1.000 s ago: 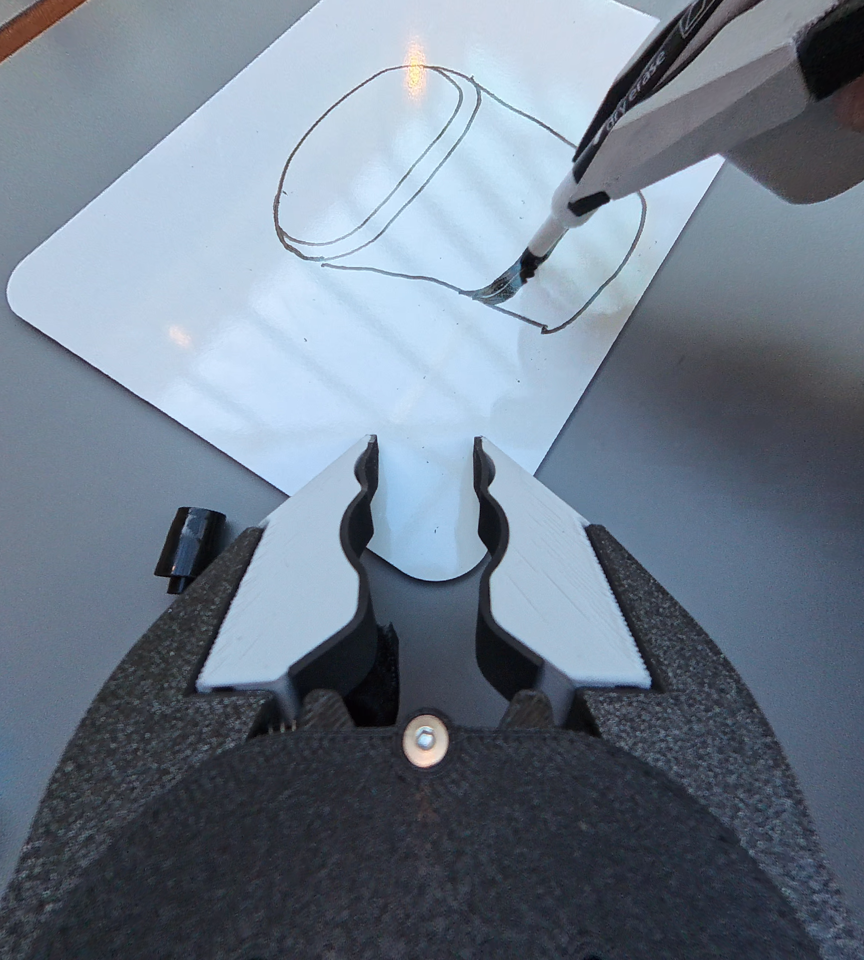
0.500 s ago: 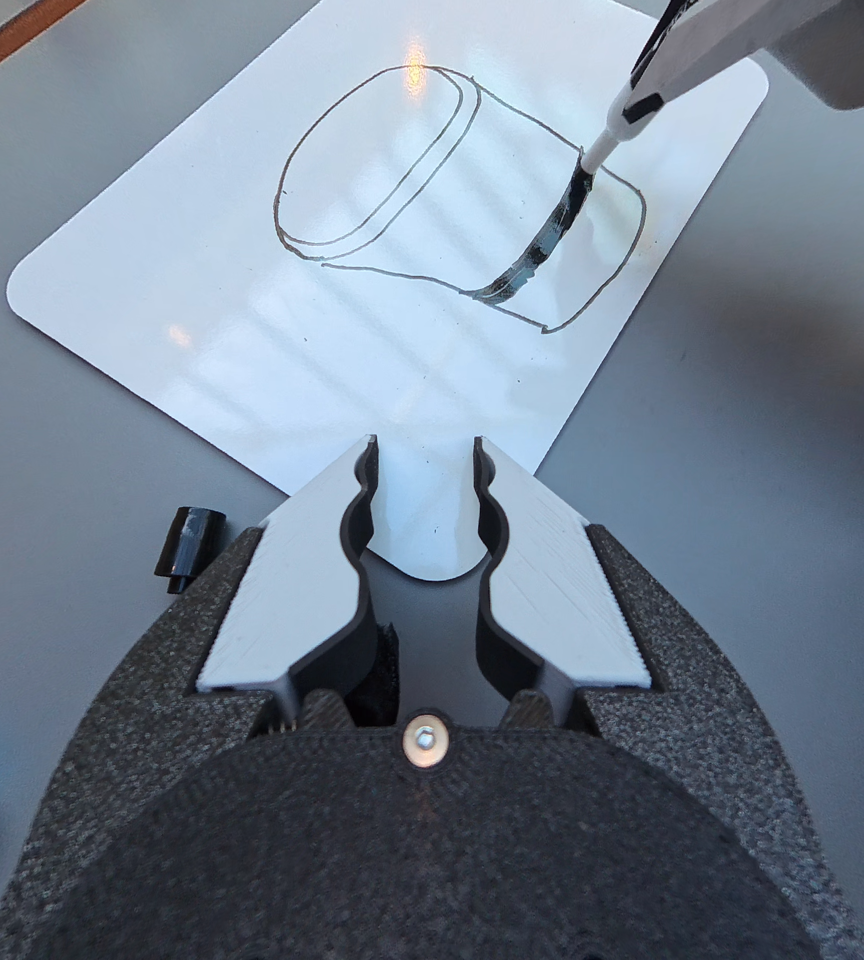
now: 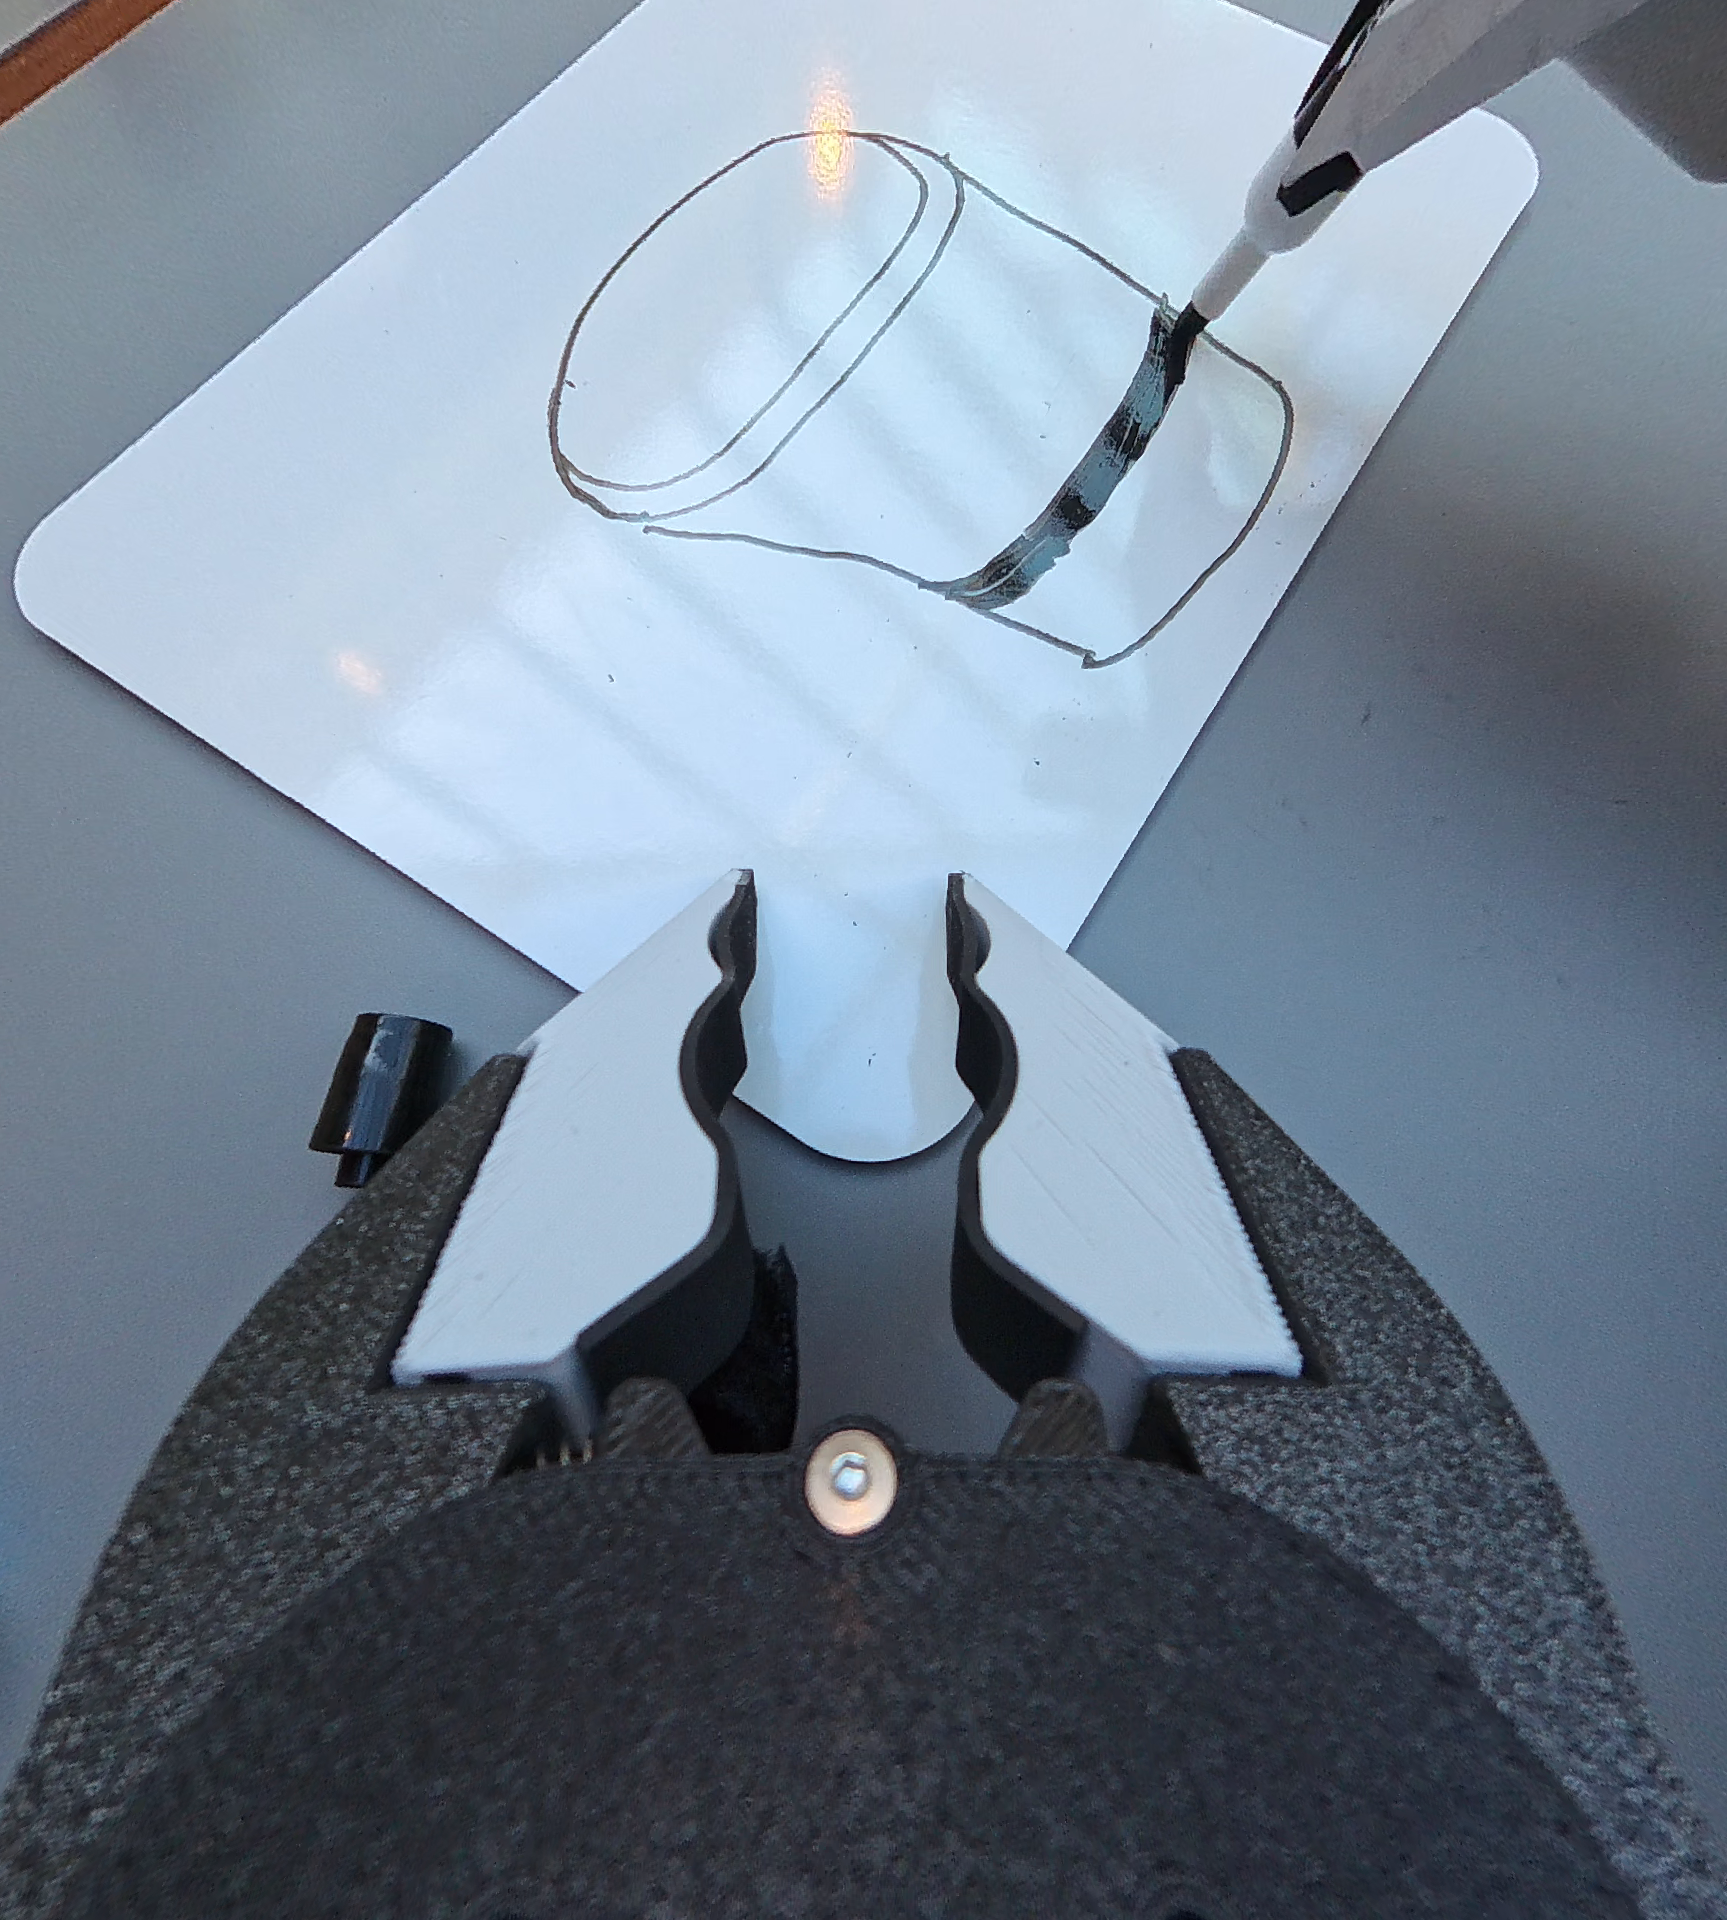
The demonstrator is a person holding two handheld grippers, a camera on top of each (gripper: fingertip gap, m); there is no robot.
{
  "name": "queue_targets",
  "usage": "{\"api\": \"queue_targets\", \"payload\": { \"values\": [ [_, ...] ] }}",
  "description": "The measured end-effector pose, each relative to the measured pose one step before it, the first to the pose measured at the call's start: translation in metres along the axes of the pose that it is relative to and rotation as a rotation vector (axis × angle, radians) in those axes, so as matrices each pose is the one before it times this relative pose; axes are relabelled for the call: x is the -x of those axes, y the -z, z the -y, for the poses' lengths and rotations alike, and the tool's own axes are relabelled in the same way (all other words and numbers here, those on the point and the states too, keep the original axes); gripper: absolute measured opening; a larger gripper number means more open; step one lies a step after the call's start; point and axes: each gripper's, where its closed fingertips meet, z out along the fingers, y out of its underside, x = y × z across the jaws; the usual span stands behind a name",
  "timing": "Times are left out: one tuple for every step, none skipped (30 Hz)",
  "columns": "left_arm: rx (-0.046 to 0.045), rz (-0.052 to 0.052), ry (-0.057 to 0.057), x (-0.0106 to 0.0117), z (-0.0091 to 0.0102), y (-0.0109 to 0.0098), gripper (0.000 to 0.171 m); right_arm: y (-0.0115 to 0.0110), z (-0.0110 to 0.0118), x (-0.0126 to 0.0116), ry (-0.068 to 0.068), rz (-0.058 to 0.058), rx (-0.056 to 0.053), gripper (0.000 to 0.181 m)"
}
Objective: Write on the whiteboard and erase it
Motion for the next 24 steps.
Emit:
{"api": "queue_targets", "payload": {
  "values": [
    [0.0, 0.0, -0.0003, 0.00002, 0.0, 0.0, 0.037, -0.00054, 0.00084, -0.0017, -0.0023, -0.0021, -0.0054, 0.018],
    [0.00002, 0.0003, -0.0006, -0.00002, 0.00001, 0.00013, 0.037, -0.00063, 0.00088, -0.00142, -0.0038, 0.0003, -0.0034, 0.018],
    [0.00007, 0.0003, -0.0005, -0.00002, 0.0, -0.00001, 0.037, -0.00031, 0.00062, -0.00069, -0.0008, 0.0016, 0.0006, 0.018],
    [0.00001, 0.0001, -0.0001, 0.00002, 0.0, 0.0, 0.037, -0.00002, 0.00003, 0.00002, 0.0014, 0.0017, 0.0044, 0.018],
    [0.00001, 0.0002, 0.0001, 0.00012, -0.00001, 0.00001, 0.037, 0.00043, -0.0005, 0.00024, 0.0069, -0.0018, 0.0056, 0.018],
    [0.00002, 0.0, 0.0003, -0.00002, 0.0, 0.0, 0.037, 0.00062, -0.00079, 0.0012, 0.0064, 0.0012, 0.0057, 0.018],
    [0.00004, -0.0001, 0.0002, 0.00007, -0.00001, 0.00001, 0.037, 0.00075, -0.00097, 0.00142, 0.0019, 0.0036, 0.0056, 0.018],
    [0.00006, 0.0002, -0.0003, 0.00005, -0.00001, 0.0, 0.037, 0.00046, -0.0006, 0.00074, 0.0021, 0.0005, 0.0025, 0.018],
    [0.00007, 0.0004, -0.0007, 0.0, 0.0, -0.00001, 0.037, -0.00018, 0.00034, 0.00005, 0.0008, -0.0018, -0.0021, 0.018],
    [0.00001, -0.0001, -0.0008, -0.00007, -0.00006, 0.00006, 0.037, -0.00064, 0.00093, -0.00053, -0.0004, -0.0016, -0.0042, 0.018],
    [0.0, 0.0002, -0.0008, -0.00001, 0.00001, -0.00001, 0.037, -0.00099, 0.00147, -0.00086, 0.0005, -0.002, -0.0049, 0.018],
    [-0.00008, 0.0006, -0.0008, -0.00007, -0.00004, 0.00005, 0.037, -0.00078, 0.00124, -0.00108, -0.0012, -0.0015, -0.0025, 0.018],
    [-0.00003, 0.0004, -0.0004, 0.00009, 0.0, 0.0, 0.037, -0.00023, 0.00046, -0.00059, -0.0015, 0.002, 0.0016, 0.018],
    [0.0, -0.0001, 0.0004, 0.00004, -0.00007, 0.00009, 0.037, 0.00031, -0.00024, 0.0003, -0.0002, 0.0044, 0.004, 0.018],
    [0.00005, -0.0011, 0.0019, 0.00022, 0.00002, -0.00002, 0.037, 0.00087, -0.00044, 0.00064, 0.003, 0.0027, 0.0013, 0.018],
    [-0.00009, -0.0024, 0.0032, 0.00014, -0.00011, 0.0, 0.037, 0.002, 0.00189, 0.00016, 0.0082, -0.0049, -0.0194, 0.018],
    [-0.00027, -0.0018, 0.0026, 0.00005, -0.00006, 0.00011, 0.037, 0.00317, 0.00311, 0.00155, 0.0051, 0.0053, -0.0268, 0.018],
    [-0.00013, -0.0007, 0.001, 0.0001, -0.00013, 0.00017, 0.037, 0.00358, 0.00384, 0.00225, 0.0057, 0.0121, -0.032, 0.018],
    [0.00016, 0.0006, -0.0005, 0.00011, -0.00009, 0.00009, 0.037, 0.00418, 0.00574, 0.0012, 0.0057, 0.0098, -0.0482, 0.018],
    [0.00038, 0.002, -0.0018, 0.00007, -0.00015, 0.00028, 0.037, 0.00452, 0.00679, 0.00009, 0.0052, 0.0083, -0.0621, 0.018],
    [0.00064, 0.0043, -0.0035, 0.00018, -0.00044, 0.00043, 0.037, 0.00438, 0.00574, -0.00057, -0.0027, 0.0109, -0.0617, 0.018],
    [0.00058, 0.0081, -0.0055, 0.00053, -0.00046, 0.00061, 0.037, 0.00444, 0.00523, -0.00045, -0.0119, 0.0177, -0.0656, 0.018],
    [-0.00024, 0.0106, -0.0076, 0.0006, -0.00029, 0.00081, 0.037, 0.00465, 0.0057, 0.00092, -0.0061, 0.0289, -0.081, 0.018],
    [-0.0012, 0.0114, -0.0082, 0.00044, -0.00009, 0.00102, 0.037, 0.00451, 0.00355, 0.00113, -0.003, 0.0298, -0.0758, 0.018]
  ]
}}
